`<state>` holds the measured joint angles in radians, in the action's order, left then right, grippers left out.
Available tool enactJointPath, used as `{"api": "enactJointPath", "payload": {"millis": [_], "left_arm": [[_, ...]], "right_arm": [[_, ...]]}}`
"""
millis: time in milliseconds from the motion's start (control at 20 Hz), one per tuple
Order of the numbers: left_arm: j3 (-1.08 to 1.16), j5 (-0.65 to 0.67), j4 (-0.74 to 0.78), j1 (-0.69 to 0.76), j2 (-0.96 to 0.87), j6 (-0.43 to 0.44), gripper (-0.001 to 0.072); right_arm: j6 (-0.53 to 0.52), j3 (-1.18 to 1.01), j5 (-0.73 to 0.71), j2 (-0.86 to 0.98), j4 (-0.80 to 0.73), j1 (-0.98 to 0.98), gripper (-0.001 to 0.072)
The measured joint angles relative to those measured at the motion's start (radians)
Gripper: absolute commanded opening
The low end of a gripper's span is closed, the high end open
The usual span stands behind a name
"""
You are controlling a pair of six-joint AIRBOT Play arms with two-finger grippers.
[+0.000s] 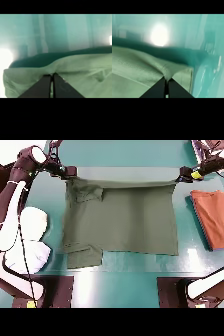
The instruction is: Fold the shirts.
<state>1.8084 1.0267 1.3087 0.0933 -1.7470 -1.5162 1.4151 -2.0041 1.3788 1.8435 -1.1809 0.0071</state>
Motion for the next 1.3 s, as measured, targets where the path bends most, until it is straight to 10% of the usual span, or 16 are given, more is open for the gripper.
{"api": "enactJointPath", "payload": {"millis": [700, 750, 800, 1300], "left_arm": [[-0.14, 0.351, 0.063, 0.003, -0.008, 0.004, 0.0056], [-0.164, 0.351, 0.061, 0.003, -0.008, 0.002, 0.0301], [-0.181, 0.351, 0.064, 0.003, -0.006, -0.001, 0.0385], [-0.549, 0.348, 0.109, 0.004, 0.374, -0.024, 0.0386]], "right_arm": [[-0.058, 0.507, -0.072, -0.234, -0.085, 0.01, 0.0028], [-0.058, 0.533, -0.075, -0.239, -0.071, 0.01, 0.0253], [-0.058, 0.549, -0.075, -0.242, -0.057, 0.01, 0.0391], [-0.06, 0.654, -0.006, -0.478, 0.03, -0.019, 0.0389]]}}
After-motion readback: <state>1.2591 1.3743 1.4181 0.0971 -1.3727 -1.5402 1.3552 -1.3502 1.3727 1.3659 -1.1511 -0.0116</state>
